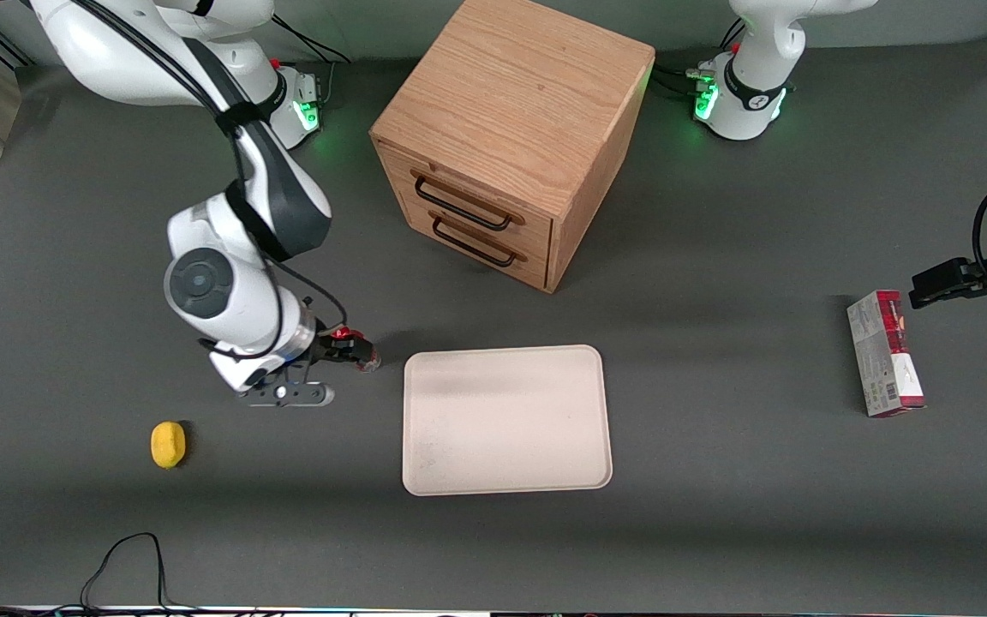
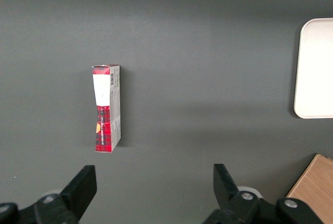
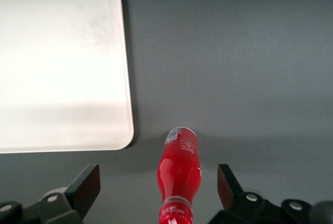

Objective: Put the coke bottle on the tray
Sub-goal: 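Close the right gripper around the bottle's cap end, then lift the bottle and carry it over the white tray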

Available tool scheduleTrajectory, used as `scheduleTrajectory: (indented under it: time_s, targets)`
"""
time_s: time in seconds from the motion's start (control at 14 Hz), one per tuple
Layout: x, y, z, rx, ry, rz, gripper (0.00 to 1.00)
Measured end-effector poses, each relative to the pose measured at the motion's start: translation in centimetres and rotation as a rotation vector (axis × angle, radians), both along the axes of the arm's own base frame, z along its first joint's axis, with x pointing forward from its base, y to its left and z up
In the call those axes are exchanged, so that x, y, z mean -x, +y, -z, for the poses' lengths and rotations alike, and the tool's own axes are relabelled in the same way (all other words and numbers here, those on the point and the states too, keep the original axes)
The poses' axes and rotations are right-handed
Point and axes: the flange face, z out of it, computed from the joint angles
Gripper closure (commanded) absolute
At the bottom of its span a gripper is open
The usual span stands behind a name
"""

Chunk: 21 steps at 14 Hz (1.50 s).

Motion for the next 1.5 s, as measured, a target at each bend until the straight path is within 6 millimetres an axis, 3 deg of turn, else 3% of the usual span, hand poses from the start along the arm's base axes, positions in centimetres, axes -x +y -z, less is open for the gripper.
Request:
scheduleTrajectory:
  time_s: [0.21,0.36,0.43,0.57,0.86,0.93,1.07,1.21,1.29,1.5]
  targets:
    - [2.6,-0.6,2.1,0.013,0.008,-0.001,0.0]
    - [3.8,-1.0,2.2,0.018,0.002,-0.004,0.08]
    - [4.3,-1.1,2.2,0.019,-0.002,-0.004,0.17]
    - [4.7,-1.2,2.3,0.021,-0.002,-0.005,0.49]
    - [4.5,-1.2,2.2,0.014,-0.019,-0.003,0.94]
    - [4.4,-1.3,2.0,0.012,-0.026,-0.001,1.0]
    - [3.9,-1.4,1.4,0.004,-0.045,0.004,1.0]
    - [2.7,-1.2,-0.7,-0.001,-0.063,0.007,1.0]
    - [1.9,-1.1,-2.8,0.008,-0.052,0.007,1.0]
    - [-0.4,-1.5,-12.8,0.036,-0.002,-0.005,1.0]
